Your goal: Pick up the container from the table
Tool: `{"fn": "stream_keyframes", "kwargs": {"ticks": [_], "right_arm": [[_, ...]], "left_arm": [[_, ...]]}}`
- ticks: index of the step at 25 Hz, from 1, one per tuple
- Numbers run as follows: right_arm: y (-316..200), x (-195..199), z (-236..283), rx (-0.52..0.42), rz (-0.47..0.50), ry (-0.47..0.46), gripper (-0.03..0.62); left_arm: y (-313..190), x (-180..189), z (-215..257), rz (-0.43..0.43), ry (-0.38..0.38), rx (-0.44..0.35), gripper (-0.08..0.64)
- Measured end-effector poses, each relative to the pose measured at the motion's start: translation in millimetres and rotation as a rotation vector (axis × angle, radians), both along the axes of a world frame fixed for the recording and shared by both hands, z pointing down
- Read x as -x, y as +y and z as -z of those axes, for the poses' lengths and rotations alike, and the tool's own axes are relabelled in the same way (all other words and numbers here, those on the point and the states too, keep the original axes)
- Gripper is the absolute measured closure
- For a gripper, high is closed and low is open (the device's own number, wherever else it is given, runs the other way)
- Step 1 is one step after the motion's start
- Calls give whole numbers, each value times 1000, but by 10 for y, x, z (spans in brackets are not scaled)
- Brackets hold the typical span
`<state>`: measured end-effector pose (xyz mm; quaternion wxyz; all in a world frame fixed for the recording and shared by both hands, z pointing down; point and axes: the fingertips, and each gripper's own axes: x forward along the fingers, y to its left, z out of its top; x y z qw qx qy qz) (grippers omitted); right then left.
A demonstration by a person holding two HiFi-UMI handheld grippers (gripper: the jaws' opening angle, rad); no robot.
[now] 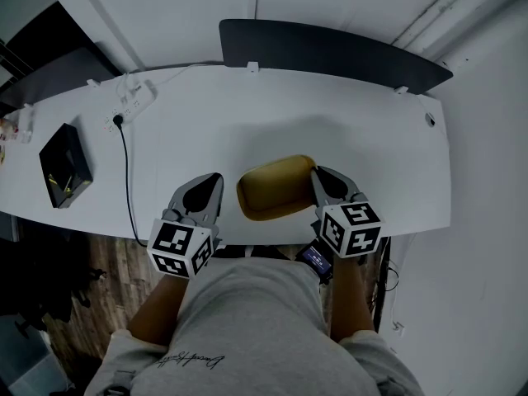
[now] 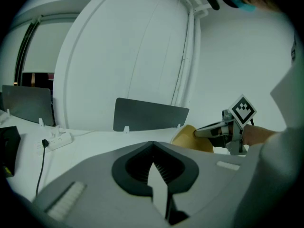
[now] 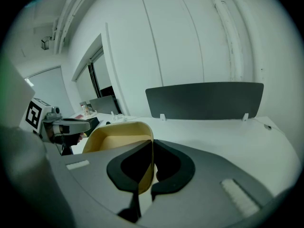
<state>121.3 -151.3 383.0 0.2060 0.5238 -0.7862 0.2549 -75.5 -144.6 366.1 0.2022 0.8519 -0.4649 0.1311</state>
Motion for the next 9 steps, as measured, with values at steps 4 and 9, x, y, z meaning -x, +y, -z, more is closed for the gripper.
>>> {"fn": "stream_keyframes", "kwargs": {"ticks": [4, 9], "right_arm": [[19, 18, 6, 0, 0, -1, 569], [26, 20, 4, 1, -2, -1, 569]], "left_arm": [[16, 17, 5, 2, 1, 0, 560], [23, 18, 9, 1, 2, 0, 560]]}}
